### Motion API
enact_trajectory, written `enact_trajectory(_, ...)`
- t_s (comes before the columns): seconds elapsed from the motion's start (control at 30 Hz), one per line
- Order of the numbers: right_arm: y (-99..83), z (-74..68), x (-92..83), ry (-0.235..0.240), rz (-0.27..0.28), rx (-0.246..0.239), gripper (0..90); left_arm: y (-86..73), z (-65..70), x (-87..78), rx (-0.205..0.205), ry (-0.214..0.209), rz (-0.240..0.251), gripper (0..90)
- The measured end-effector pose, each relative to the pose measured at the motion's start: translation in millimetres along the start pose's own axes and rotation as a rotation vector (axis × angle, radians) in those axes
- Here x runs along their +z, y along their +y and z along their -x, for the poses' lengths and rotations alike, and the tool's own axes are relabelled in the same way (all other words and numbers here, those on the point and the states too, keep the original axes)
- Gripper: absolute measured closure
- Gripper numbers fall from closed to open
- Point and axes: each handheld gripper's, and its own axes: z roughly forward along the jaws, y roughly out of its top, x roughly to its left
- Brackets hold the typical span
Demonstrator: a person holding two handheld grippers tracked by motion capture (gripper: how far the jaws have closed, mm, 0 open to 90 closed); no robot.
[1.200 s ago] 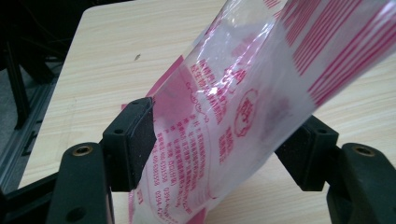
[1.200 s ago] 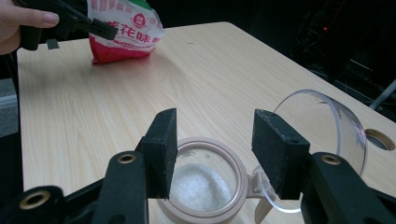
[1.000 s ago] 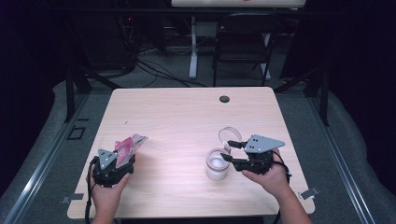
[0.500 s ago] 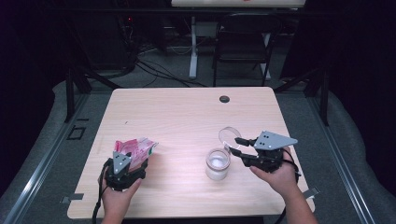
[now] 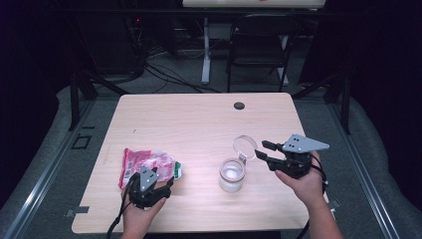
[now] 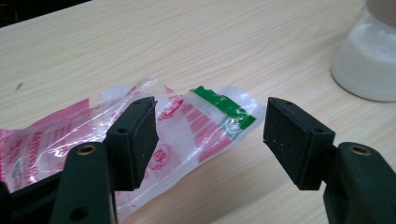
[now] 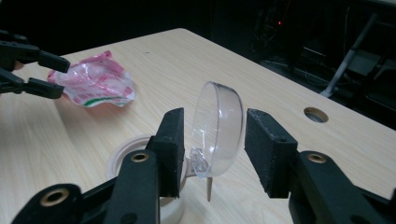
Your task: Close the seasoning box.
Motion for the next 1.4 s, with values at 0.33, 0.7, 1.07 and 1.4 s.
enact_trajectory(0.33,-10.8,7.0,18.5,0.004,-0.043,0.06,55.1,-0.8,9.6,2.5,0.028,-0.024,-0.015,35.4)
enact_trajectory(0.7,-13.2,6.5,27.2,-0.006,-0.068,0.067,62.4,-1.4,9.8,1.9,0.024,-0.023,-0.015,35.5)
enact_trajectory(1.07,-13.7,7.1,27.1,-0.005,-0.068,0.069,70.8,-1.7,8.0,0.9,0.02,-0.023,-0.013,36.7)
enact_trajectory(1.4,-13.2,2.9,26.3,-0.005,-0.067,0.036,70.6,-1.1,7.9,-0.1,0.018,-0.025,-0.007,36.7)
